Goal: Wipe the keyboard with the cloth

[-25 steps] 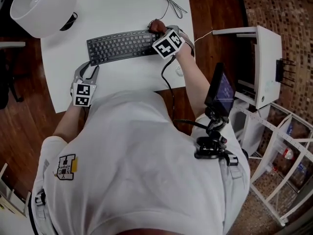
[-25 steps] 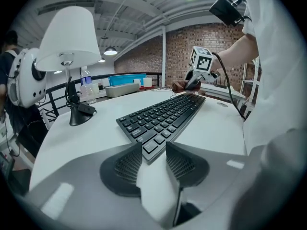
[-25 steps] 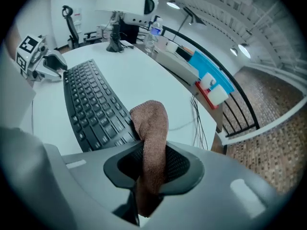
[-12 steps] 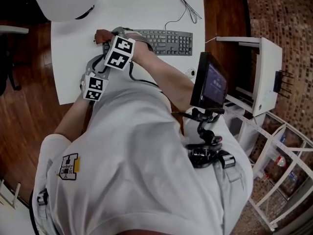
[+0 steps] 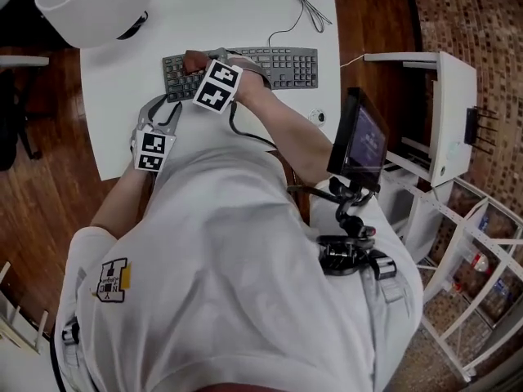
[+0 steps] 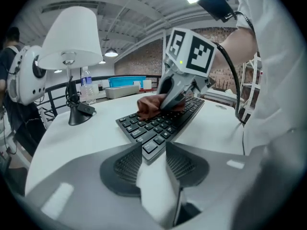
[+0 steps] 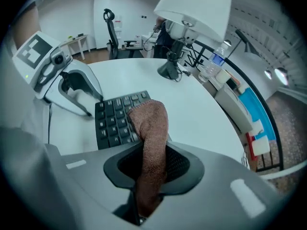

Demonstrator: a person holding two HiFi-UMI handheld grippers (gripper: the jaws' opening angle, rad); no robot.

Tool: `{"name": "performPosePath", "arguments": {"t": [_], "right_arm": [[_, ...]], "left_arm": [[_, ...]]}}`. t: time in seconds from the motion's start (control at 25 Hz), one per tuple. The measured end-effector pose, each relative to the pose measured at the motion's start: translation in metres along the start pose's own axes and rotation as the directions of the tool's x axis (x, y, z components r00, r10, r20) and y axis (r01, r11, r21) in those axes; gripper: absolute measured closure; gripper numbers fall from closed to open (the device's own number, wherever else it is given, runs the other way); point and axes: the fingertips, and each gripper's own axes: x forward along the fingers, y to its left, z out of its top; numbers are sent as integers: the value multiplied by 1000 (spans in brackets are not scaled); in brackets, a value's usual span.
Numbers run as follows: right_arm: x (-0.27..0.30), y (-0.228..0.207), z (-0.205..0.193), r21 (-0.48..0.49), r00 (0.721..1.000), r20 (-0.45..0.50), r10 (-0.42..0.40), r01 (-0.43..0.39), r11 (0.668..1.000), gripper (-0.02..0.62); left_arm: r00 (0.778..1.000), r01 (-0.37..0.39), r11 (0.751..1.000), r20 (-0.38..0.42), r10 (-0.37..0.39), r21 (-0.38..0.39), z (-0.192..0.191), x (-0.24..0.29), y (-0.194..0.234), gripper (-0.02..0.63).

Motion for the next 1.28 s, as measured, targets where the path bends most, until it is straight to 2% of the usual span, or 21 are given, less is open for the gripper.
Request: {"name": "performPosePath", "arguments": {"t": [0.24,0.48,0.68,0.84,1.04,1.16,1.28], "right_arm": [[-28,-52,-105,152,992,-84,-92,104,983,505],[-50,-100,-216,279,962,-211,-176,231,932,505],[-56,-121,-272,360,942,-269,-201,292,886,505],[-52,-117,-277,358,938,-274,-213,305,883,505],[-49,-113,-256,315,934,-271,-232,314,896,505],[-63,-108,-222,267,946,-214,-244,297,917,505],[-58,-91,-160,187,963,-129,-237,258,948,506]], "left_arm": [[1000,-18,1000,-20,18,25,8,-1,1,451],[998,-52,998,-38,53,28,4,-1,2,451],[996,-63,997,-57,65,32,0,7,5,451],[996,-62,998,-69,64,32,-12,10,3,451],[996,-57,998,-64,58,12,-23,14,10,451],[997,-67,998,-45,66,-4,-5,9,3,451],[998,-66,997,-21,65,-26,-5,11,2,451]]}}
